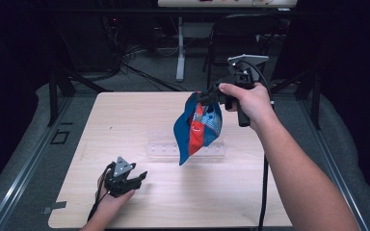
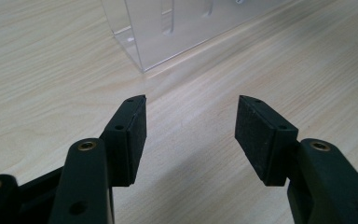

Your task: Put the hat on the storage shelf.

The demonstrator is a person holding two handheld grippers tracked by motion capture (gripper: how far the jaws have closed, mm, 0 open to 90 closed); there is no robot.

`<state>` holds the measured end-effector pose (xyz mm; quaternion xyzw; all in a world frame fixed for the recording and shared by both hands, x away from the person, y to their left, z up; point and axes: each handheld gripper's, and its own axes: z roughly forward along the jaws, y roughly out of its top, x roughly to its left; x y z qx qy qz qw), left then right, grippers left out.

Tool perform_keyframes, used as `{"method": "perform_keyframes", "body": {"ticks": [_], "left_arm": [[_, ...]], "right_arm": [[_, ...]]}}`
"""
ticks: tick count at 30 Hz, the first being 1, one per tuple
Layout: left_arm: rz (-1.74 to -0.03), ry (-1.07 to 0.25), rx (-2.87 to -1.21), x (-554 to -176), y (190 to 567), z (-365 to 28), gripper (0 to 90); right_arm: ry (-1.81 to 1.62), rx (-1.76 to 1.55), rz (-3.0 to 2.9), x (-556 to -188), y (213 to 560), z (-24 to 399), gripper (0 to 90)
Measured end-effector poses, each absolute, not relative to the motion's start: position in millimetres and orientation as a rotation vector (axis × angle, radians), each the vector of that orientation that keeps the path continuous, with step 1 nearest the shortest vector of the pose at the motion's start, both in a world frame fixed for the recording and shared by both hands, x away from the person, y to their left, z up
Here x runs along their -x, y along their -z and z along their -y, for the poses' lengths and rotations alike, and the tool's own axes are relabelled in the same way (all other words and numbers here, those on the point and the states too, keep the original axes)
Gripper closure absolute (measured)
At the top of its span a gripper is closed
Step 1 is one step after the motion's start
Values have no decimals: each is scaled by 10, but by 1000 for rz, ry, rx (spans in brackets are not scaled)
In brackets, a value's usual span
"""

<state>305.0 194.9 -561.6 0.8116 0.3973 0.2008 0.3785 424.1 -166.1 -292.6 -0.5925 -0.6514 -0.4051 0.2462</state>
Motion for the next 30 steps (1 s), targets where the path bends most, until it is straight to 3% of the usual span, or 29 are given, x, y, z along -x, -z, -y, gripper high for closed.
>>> {"method": "perform_keyframes", "body": {"ticks": [30], "left_arm": [[-1013, -510, -2078, -3060, 5629, -1940, 439]], "right_arm": [[1174, 1712, 1721, -4456, 2882, 1716, 783]]}}
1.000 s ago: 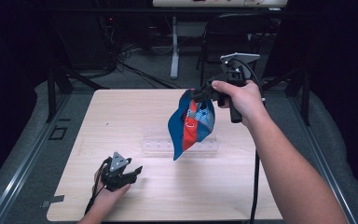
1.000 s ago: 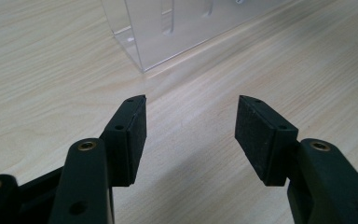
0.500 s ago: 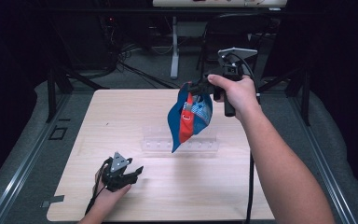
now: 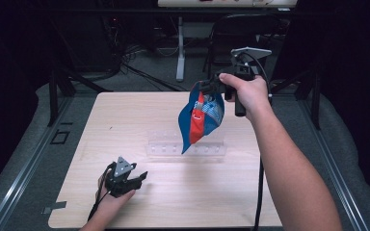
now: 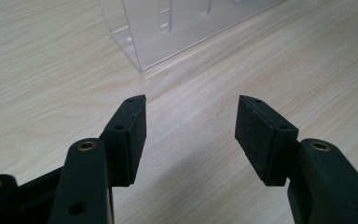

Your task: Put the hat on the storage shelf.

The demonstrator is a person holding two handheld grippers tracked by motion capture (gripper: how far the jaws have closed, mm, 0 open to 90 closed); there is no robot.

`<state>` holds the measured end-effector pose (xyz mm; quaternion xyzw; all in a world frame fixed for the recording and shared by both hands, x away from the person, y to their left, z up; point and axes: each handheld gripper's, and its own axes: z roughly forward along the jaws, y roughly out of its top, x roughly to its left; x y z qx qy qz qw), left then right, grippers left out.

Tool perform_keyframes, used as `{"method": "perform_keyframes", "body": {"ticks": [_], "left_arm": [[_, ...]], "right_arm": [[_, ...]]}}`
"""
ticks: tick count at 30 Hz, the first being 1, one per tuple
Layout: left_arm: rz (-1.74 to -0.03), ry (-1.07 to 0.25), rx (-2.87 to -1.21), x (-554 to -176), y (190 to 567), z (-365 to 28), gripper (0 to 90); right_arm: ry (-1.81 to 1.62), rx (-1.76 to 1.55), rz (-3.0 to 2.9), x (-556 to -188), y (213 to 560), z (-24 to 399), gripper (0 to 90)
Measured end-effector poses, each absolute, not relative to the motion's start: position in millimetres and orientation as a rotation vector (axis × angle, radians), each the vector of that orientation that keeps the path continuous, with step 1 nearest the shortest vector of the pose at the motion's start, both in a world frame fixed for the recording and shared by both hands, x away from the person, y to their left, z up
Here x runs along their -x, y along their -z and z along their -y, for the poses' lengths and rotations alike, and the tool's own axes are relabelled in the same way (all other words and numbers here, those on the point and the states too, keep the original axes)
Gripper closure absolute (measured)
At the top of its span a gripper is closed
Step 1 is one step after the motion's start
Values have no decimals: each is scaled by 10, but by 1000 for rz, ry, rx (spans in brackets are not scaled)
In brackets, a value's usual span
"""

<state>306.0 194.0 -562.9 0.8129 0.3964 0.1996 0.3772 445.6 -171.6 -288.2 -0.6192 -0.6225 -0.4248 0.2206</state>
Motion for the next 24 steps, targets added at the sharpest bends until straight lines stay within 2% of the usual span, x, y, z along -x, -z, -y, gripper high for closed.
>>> {"method": "perform_keyframes", "body": {"ticks": [24], "left_arm": [[-1014, -506, -2083, -3074, 5633, -1952, 438]], "right_arm": [[1161, 1773, 1705, -4553, 3017, 1691, 783]]}}
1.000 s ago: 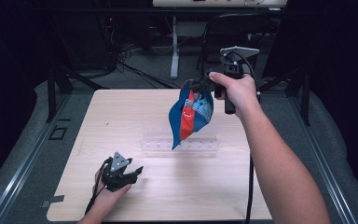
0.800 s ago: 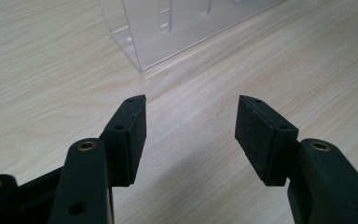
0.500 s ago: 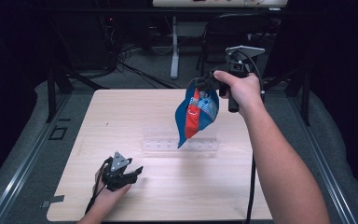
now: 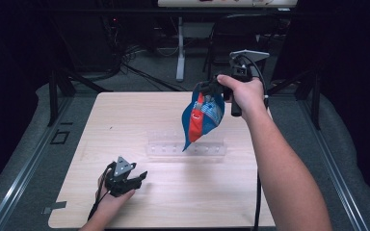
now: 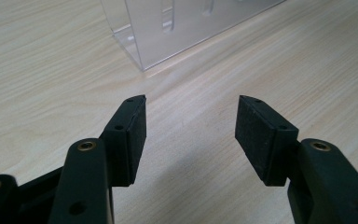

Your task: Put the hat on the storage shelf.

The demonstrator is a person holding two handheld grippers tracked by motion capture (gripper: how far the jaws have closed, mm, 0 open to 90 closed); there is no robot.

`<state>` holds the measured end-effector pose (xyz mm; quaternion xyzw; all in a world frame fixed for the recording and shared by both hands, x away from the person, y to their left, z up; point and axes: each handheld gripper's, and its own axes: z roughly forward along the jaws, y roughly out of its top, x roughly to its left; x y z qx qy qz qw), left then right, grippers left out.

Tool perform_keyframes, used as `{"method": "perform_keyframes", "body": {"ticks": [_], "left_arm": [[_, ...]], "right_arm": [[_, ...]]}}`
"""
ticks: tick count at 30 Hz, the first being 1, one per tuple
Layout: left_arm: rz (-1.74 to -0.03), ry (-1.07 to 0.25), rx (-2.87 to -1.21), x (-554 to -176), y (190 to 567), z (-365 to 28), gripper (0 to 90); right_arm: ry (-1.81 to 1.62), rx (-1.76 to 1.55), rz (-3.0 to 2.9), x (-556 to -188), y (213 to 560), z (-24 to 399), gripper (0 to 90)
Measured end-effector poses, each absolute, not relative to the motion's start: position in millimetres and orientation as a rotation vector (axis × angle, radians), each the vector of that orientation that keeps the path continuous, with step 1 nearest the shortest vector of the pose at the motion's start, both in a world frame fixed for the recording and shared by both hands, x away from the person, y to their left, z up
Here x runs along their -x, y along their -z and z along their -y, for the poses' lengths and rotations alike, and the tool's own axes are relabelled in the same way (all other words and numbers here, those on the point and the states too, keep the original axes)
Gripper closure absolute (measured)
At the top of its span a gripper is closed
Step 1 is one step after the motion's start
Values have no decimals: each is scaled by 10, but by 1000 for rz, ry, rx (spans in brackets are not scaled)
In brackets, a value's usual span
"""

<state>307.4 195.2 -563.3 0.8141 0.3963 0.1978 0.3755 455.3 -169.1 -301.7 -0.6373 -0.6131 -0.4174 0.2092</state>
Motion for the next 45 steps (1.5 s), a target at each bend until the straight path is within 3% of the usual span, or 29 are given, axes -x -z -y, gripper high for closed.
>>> {"method": "perform_keyframes", "body": {"ticks": [45], "left_arm": [[-1016, -510, -2077, -3084, 5631, -1967, 439]], "right_arm": [[1054, 1826, 1740, -4586, 3515, 1600, 778]]}}
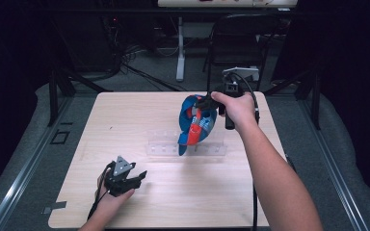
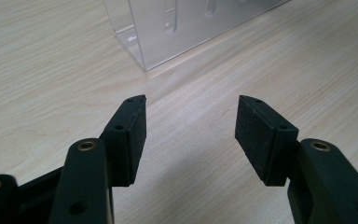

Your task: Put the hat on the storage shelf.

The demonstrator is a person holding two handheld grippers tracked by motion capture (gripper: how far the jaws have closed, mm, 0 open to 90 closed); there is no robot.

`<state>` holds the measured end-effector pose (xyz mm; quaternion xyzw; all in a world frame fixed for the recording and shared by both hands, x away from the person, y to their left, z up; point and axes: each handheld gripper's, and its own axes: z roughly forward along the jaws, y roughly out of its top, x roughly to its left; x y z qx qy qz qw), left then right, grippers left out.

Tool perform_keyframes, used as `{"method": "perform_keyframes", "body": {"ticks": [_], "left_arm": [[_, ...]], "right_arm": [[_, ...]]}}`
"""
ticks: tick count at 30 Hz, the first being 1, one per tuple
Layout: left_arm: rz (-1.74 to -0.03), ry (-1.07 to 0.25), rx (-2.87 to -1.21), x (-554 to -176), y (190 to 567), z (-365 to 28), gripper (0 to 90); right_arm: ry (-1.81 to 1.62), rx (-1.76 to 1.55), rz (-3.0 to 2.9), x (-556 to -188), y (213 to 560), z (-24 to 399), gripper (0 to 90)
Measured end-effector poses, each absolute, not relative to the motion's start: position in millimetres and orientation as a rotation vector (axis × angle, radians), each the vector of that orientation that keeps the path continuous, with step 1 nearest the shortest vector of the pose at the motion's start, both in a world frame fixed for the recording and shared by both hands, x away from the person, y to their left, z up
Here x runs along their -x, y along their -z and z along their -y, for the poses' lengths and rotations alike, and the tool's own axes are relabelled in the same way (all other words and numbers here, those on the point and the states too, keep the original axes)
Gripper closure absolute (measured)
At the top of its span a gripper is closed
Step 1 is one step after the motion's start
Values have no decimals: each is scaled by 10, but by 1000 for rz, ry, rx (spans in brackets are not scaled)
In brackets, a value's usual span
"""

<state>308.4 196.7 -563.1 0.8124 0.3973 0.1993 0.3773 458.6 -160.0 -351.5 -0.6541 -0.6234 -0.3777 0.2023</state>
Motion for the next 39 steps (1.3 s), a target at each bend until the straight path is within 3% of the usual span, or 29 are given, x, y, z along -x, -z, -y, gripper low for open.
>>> {"method": "perform_keyframes", "body": {"ticks": [12, 29, 39], "left_arm": [[-1016, -508, -2078, -3084, 5632, -1966, 439], [-1021, -510, -2078, -3090, 5640, -1965, 438], [-1024, -511, -2074, -3092, 5642, -1970, 438]], "right_arm": [[1013, 1855, 1747, -4605, 3677, 1647, 776], [964, 1927, 1816, -4540, 3858, 1767, 622], [938, 1925, 1884, -4438, 3919, 1776, 579]]}}
